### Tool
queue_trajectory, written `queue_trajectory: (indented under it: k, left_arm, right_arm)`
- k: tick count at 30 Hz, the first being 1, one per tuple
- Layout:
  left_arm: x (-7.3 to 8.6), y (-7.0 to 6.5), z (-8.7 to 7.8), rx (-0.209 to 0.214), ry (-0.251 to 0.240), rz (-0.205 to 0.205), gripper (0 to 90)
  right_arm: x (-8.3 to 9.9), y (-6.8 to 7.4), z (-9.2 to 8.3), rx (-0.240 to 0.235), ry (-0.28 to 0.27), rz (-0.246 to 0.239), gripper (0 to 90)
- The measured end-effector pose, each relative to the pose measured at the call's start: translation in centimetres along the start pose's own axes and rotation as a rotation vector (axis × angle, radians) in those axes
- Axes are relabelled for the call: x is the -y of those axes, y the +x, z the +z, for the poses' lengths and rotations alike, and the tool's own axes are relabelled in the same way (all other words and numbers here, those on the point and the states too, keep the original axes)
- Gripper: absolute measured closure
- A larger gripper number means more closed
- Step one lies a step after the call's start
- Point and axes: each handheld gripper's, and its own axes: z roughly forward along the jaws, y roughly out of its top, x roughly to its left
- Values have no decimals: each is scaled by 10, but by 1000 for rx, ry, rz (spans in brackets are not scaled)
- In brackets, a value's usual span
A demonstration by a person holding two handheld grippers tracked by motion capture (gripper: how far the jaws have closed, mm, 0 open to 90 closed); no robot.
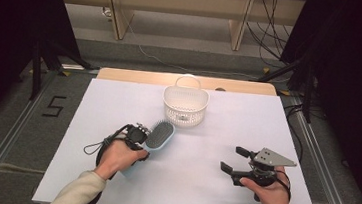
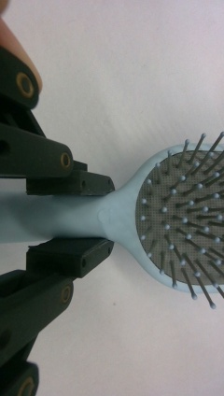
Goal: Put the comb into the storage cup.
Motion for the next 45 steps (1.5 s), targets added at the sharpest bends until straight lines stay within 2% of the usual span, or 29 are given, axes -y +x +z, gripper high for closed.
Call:
queue_trajectory:
  k: [33,45]
  left_arm:
    - [-3,-1,-12,-3,-123,10,699]
    - [-3,-1,-14,-10,-149,14,698]
  right_arm:
    - [2,-2,1,14,3,-1,159]
    - [2,-2,1,17,1,-1,159]
